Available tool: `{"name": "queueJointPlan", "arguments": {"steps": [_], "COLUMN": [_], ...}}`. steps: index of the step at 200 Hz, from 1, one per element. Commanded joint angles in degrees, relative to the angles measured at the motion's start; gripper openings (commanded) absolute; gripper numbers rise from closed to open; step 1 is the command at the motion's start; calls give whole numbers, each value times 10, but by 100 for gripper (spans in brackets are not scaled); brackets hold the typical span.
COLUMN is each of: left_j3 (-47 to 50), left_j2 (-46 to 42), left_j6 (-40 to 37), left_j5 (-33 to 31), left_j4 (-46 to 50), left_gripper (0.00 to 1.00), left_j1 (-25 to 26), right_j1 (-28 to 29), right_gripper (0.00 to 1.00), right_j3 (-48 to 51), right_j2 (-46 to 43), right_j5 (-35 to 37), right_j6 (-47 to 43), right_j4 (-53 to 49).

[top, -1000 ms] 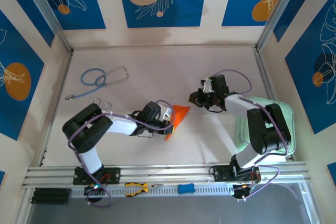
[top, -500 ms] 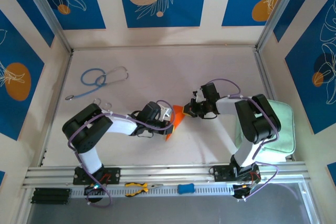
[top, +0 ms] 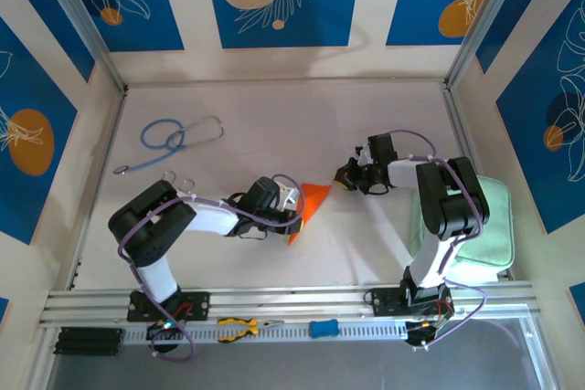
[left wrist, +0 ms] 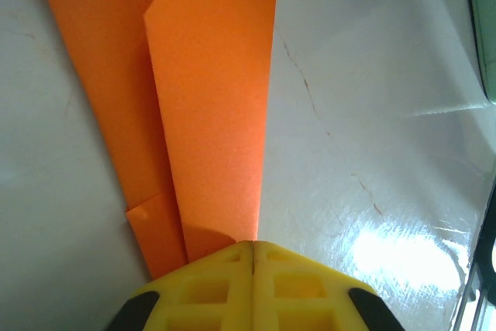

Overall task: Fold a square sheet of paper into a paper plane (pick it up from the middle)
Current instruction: Fold the wing for the fifth time at the center of the table.

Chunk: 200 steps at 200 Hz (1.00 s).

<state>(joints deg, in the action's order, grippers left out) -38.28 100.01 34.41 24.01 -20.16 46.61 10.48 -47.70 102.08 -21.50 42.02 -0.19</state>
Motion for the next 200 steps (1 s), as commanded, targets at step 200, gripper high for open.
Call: {"name": "queueJointPlan", "arguments": {"steps": [200], "left_j3": [-60], "left_j2": [-49], "left_j6": [8], "left_j5": [20], "left_j4": [121], "left_gripper": [4], "left_j1": [-7], "right_j1": [78], "right_gripper": [2], "right_j3": [81], "right_j2": [-4], "right_j5": [-22], "right_j6": [10], "right_j4": [38]}}
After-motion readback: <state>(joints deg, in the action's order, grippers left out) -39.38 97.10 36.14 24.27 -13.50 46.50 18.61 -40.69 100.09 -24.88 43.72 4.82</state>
